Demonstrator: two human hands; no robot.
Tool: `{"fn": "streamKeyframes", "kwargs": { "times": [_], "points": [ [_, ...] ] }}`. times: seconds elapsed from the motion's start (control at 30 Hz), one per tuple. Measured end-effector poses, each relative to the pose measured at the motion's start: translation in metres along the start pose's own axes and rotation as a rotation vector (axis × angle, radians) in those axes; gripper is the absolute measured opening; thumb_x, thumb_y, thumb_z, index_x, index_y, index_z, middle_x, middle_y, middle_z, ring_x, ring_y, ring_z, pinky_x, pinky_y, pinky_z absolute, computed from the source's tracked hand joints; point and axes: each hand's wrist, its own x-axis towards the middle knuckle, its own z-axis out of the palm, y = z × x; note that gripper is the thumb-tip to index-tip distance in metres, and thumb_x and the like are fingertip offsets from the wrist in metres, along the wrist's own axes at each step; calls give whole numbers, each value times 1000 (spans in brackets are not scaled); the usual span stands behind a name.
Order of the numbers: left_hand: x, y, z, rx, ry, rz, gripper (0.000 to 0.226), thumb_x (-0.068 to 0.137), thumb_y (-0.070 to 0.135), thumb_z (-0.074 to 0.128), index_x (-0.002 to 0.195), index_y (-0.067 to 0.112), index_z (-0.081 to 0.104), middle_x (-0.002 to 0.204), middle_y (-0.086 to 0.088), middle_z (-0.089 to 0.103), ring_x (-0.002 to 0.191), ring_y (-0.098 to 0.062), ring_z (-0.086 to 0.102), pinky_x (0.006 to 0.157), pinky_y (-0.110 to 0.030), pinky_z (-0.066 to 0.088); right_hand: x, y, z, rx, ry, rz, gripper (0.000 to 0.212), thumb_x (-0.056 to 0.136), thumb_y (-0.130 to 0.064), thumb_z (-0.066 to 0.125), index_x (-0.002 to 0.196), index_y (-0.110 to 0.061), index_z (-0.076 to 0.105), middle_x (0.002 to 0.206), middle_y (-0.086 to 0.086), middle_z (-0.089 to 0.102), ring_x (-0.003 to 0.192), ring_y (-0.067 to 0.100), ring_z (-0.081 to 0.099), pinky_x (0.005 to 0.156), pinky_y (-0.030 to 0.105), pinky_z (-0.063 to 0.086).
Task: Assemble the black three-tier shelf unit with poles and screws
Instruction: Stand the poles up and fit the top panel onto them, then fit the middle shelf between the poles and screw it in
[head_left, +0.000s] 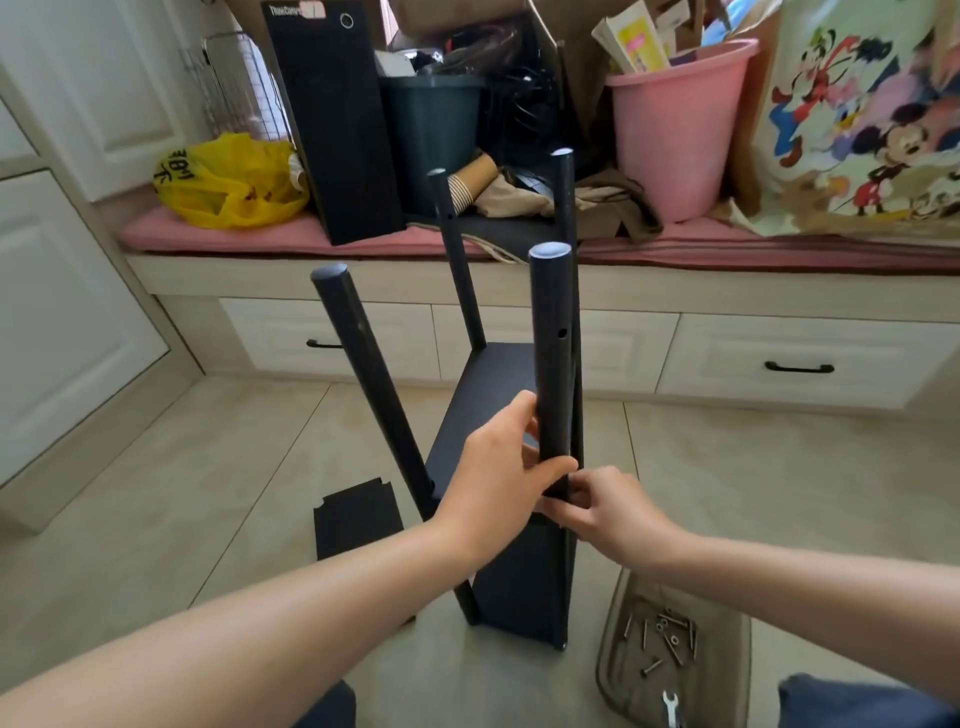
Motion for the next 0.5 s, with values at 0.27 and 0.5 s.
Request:
{"fn": "streamKeyframes", "kwargs": {
  "times": [0.27, 0.5],
  "points": [
    [-4, -20, -26, 187, -345, -183, 18, 99, 35, 62, 116, 31, 60, 103, 11, 69, 91, -2, 69, 88, -25, 57, 6, 17, -1, -60, 17, -33, 21, 89, -39, 72, 91, -18, 75, 70, -11, 69, 59, -8, 60, 55, 9, 44],
    [-10, -71, -67, 492, -546, -450, 37, 98, 54, 55, 90, 20, 69, 88, 5, 74, 83, -9, 70, 83, -30, 58, 3, 21, -5, -12, 23, 24, 28, 88, -36, 73, 108, -16, 76, 75, -19, 68, 61, -16, 60, 54, 4, 43]
  ]
}}
